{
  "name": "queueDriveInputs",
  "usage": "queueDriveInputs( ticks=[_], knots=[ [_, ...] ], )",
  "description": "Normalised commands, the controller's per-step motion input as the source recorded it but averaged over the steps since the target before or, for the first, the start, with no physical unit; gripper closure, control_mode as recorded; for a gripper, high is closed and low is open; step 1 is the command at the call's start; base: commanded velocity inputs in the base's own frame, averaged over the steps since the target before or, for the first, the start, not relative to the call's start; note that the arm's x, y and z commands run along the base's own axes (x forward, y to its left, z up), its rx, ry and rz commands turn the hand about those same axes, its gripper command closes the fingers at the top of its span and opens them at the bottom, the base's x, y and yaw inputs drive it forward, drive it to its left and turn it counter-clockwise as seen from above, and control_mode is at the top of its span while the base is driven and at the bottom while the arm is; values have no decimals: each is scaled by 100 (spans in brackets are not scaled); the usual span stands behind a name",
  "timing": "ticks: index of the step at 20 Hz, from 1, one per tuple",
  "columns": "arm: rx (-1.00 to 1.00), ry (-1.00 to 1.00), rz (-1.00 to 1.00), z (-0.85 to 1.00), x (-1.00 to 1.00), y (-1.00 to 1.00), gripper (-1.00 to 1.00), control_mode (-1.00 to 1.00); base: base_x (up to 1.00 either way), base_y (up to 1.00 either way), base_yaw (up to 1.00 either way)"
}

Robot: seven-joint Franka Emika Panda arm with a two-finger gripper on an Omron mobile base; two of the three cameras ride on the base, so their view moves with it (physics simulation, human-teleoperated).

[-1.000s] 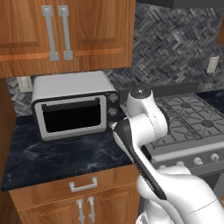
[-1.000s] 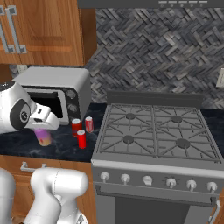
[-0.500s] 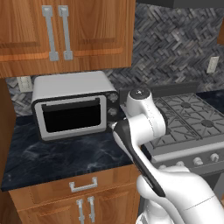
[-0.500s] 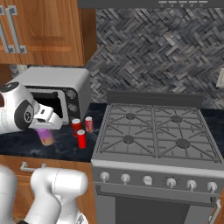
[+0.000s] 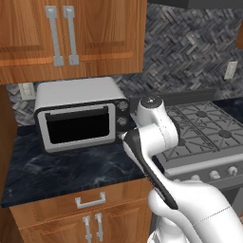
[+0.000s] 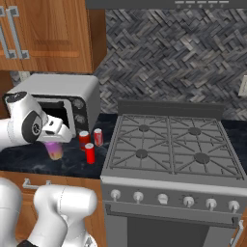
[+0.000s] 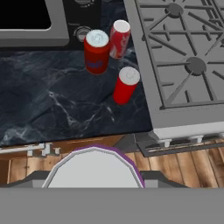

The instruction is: Four empty soda cans are scattered around the kitchen. Gather all the cans and cluster them next to the stove for recycling.

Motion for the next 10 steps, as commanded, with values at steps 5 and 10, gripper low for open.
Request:
queueDriveInputs(
  ticks=[5, 10],
  knots=[
    [0, 0, 0, -10, 17, 0, 100, -100, 0, 0, 0],
    [0, 0, 0, -11, 21, 0, 100, -100, 0, 0, 0]
  ],
)
